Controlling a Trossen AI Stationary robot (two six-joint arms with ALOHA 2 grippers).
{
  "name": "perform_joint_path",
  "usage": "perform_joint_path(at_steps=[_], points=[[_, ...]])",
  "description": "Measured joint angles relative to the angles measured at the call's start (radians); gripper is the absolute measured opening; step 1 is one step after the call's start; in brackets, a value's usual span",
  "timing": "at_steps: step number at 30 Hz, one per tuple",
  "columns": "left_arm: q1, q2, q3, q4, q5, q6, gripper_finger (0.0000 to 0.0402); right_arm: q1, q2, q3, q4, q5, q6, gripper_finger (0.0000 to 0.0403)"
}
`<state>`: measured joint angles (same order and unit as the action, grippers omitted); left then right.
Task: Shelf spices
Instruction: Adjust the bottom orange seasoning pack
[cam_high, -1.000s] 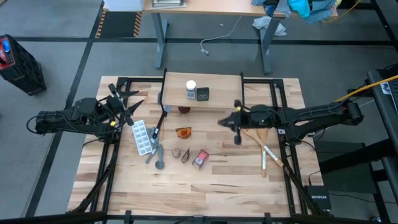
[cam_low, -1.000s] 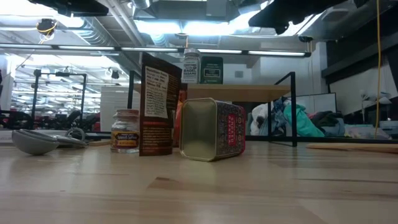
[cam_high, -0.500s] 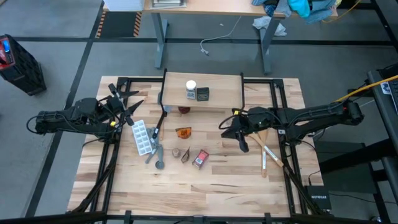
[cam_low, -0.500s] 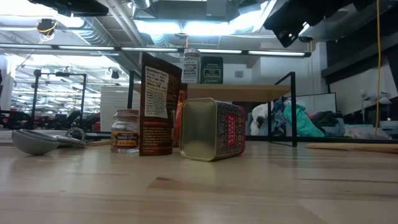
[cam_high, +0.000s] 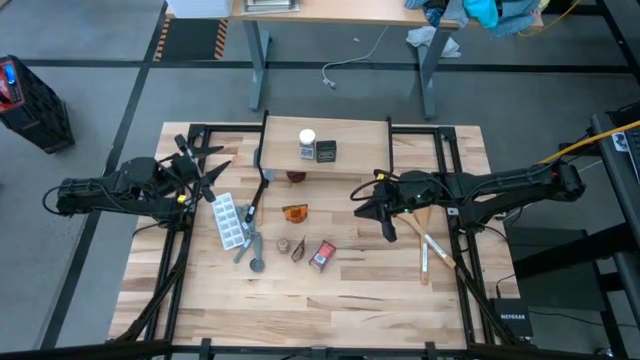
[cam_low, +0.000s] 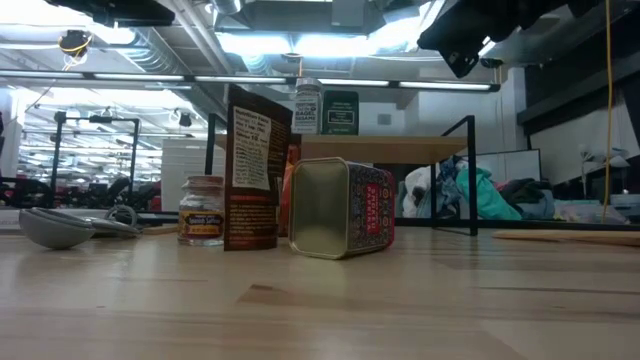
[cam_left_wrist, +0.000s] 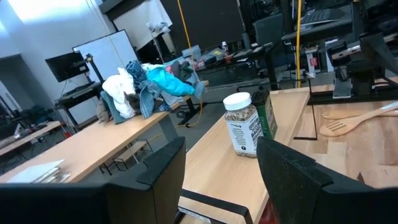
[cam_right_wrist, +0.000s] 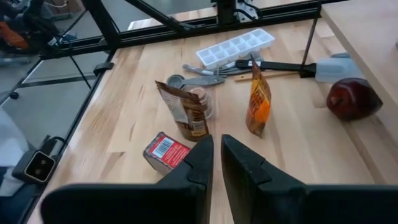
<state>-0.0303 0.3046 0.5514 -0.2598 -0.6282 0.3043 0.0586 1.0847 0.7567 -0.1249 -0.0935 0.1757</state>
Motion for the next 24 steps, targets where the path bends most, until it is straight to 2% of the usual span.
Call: perform_joint_path(at_steps=[5, 9, 12, 18, 24], points=[[0.0, 0.014, 0.0, -0.048, 0.0, -0.228, 0.0191, 0.0, 0.001, 0.0, -0.009, -0.031, 0.033, 0.0037], [0.0, 0.059, -0.001, -0.173, 0.027, -0.331, 0.0191, 0.0, 0.046, 0.0, -0.005, -0.048, 0.083, 0.0037], [0.0, 0.117, -0.015, -0.195, 0.076, -0.379, 0.0191, 0.0, 0.112, 0.0, -0.006, -0.049, 0.119, 0.0038], [-0.02, 0.291, -0.035, -0.114, 0.207, -0.406, 0.0191, 0.0, 0.286, 0.0, 0.016, -0.075, 0.098, 0.0037], [-0.113, 0.447, -0.035, -0.012, 0.225, -0.441, 0.0191, 0.001, 0.394, 0.0, 0.031, -0.11, 0.106, 0.0037]])
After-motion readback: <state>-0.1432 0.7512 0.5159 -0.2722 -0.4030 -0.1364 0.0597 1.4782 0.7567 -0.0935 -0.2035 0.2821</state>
